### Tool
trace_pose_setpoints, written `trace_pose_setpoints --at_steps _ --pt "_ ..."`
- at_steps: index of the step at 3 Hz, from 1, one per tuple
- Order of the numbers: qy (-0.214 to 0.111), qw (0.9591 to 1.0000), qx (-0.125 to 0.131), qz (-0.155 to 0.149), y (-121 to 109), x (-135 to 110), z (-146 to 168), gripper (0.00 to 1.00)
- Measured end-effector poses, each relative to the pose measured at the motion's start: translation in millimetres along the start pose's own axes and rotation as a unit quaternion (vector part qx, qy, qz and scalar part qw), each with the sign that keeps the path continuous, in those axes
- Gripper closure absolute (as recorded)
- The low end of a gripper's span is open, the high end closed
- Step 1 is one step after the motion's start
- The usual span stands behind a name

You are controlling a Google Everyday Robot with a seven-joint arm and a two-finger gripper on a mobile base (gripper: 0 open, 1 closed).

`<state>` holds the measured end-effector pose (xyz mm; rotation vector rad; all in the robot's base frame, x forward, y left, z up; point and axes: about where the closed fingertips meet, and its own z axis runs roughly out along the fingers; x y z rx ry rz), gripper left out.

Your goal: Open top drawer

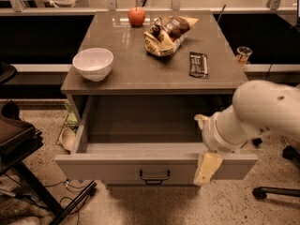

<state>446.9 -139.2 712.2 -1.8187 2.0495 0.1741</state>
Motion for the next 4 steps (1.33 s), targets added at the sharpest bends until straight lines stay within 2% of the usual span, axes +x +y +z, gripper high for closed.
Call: trace_pose_setpoints --at_steps 1,2,3,4 --pt "0.044 0.9989 0.012 -0.013 -20.6 -6.3 -21.1 0.25" --pt "0.089 0.9951 0.032 -0.027 -52.1 -1.2 -46.0 0.48" --pt "0.107 0.9927 0.047 -0.029 -72.7 15.5 -56.0 0.71" --pt "0.106 0.9923 0.060 -0.022 -72.6 36.1 -46.6 0.95"
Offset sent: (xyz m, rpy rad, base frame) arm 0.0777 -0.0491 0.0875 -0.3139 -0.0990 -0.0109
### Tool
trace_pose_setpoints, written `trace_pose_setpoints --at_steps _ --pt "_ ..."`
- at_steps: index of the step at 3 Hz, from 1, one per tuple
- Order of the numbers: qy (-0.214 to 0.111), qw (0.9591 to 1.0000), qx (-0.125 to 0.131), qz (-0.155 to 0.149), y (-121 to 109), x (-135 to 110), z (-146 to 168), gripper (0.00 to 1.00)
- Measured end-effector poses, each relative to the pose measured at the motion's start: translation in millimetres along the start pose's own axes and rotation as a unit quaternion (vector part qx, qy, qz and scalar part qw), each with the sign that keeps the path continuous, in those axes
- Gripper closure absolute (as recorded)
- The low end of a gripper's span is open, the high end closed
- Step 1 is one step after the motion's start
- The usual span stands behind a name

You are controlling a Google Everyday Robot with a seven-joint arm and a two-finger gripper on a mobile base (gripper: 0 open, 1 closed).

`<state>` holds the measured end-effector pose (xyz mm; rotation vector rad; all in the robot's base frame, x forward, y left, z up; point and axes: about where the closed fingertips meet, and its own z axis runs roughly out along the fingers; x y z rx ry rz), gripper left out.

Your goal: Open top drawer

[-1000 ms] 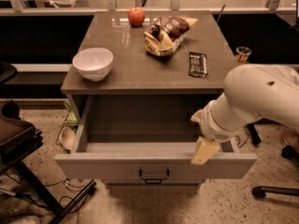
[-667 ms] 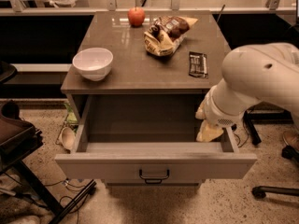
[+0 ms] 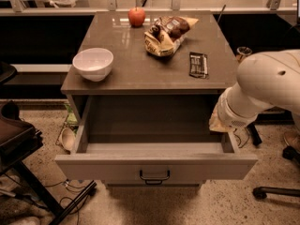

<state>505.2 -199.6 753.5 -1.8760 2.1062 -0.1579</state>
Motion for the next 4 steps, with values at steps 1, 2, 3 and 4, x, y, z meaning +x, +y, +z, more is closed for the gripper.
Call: trace_pose_setpoints --at_steps 1,2,3,4 --pt "-0.014 0.9998 -0.005 0.012 24.2 14.5 37.6 1.00" --pt "-0.024 0.9995 -0.015 0.009 43.6 18.2 75.9 1.00" --pt "-0.015 0.9995 -0.027 -0.002 51.8 17.0 93.5 1.00" --pt "0.012 0.9987 -0.049 -0.007 70.8 21.1 96.7 1.00"
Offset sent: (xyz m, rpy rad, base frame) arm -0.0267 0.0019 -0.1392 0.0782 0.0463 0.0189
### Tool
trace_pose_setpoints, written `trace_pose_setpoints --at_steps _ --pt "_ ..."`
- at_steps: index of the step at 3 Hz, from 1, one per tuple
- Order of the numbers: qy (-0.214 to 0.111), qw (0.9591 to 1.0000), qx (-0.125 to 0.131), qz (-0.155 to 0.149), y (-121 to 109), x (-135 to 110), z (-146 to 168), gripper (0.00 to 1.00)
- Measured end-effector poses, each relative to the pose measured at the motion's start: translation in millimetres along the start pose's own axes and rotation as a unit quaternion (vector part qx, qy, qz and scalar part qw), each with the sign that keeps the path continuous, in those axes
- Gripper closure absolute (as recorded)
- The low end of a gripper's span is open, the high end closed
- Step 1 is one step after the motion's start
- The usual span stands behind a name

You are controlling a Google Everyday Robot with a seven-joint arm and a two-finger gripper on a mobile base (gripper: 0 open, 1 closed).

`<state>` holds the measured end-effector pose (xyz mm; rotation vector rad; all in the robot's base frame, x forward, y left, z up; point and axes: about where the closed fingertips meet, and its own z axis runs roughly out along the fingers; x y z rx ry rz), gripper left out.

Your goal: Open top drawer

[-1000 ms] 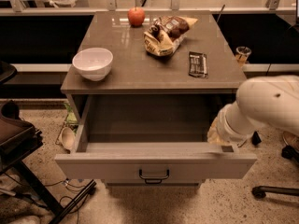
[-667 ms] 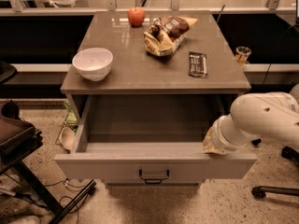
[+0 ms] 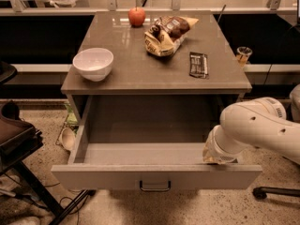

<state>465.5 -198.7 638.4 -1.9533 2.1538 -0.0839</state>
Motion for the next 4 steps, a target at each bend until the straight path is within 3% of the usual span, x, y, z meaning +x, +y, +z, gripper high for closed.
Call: trace_pose_setpoints --at_steps 1,2,3,4 --pt "0.003 1.0000 -0.002 0.000 1.3 0.1 -2.7 1.00" --pt "0.022 0.9988 -0.044 0.007 35.5 6.3 -6.4 1.00" --pt "0.022 0.9988 -0.043 0.007 34.4 6.4 -6.3 0.85" --pt "0.022 0.9988 -0.043 0.007 34.7 6.5 -7.2 0.62"
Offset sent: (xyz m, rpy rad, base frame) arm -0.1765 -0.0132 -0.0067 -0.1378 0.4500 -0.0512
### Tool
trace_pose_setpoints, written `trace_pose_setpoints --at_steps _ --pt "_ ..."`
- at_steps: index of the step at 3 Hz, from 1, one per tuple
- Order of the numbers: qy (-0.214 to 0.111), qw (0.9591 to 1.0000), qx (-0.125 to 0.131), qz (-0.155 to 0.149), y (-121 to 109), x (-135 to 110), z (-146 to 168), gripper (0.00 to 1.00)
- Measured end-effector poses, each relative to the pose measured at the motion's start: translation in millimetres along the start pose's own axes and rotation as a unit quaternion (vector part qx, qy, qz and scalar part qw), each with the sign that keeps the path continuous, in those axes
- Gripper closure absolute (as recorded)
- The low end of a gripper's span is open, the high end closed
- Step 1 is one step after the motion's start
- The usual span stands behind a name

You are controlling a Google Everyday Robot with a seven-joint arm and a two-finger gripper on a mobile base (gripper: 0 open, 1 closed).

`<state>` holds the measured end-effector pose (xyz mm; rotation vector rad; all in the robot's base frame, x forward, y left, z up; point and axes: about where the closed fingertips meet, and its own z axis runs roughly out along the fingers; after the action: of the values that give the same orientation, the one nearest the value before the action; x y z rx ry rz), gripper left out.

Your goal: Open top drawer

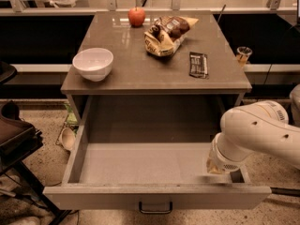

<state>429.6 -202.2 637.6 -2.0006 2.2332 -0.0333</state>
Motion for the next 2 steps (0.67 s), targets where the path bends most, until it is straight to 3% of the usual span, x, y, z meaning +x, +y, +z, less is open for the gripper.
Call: trace_pose_setpoints --at_steps 2 --pt "0.001 1.0000 0.001 -0.001 0.6 0.2 -1.6 0.15"
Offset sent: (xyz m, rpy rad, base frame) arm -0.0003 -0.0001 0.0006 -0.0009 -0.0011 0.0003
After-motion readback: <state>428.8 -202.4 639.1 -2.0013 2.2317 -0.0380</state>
